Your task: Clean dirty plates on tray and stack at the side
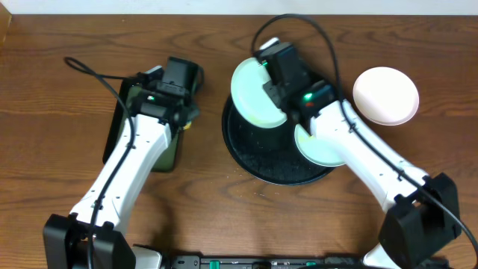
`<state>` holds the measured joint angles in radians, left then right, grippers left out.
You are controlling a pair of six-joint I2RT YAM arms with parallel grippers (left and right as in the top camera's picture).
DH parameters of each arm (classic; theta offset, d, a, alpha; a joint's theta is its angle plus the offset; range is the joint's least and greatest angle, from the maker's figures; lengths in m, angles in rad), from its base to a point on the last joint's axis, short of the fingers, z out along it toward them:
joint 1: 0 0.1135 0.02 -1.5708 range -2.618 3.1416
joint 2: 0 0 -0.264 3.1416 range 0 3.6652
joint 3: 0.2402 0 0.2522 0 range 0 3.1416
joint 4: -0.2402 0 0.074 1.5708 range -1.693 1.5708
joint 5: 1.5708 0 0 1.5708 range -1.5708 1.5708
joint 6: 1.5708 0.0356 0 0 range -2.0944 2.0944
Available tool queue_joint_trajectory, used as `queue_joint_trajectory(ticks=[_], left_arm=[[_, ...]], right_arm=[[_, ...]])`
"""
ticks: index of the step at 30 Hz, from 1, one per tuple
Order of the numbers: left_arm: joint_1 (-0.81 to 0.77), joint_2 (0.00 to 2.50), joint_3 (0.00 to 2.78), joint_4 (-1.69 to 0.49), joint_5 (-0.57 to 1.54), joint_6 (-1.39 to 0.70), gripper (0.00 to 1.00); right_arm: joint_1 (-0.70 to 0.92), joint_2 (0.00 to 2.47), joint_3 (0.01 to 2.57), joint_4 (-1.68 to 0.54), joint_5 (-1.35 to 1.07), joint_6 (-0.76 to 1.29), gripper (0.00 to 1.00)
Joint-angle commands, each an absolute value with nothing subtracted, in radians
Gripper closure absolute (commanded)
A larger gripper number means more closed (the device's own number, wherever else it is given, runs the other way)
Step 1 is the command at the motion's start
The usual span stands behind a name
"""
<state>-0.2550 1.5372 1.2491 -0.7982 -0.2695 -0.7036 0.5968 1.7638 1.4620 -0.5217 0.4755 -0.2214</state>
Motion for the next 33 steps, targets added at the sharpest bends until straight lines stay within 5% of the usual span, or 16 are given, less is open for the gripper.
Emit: queue_joint_trajectory(ticks=[1,19,28,33], left_arm=[[-0.200,1.529,1.248,-0.830,-0.269,-0.692,0.92],[-0.073,1.529,1.248,-0.927,-0.269,-0.688,0.92],[-0.073,1.529,1.248,-0.923,-0.270,-0.688,0.92],[-0.073,1.529,1.248,-0.926,-0.270,-0.688,0.92]], right_arm=[[0.666,1.744,1.476,-0.495,0.794,-0.390,0.99],[0.852,1.745,1.476,-0.387,1.074,-0.784,0.99],[0.815,1.745,1.476,-0.375,0.983,-0.714,0.99],[0.671,1.745,1.475,-0.434,0.616,-0.459,0.99]])
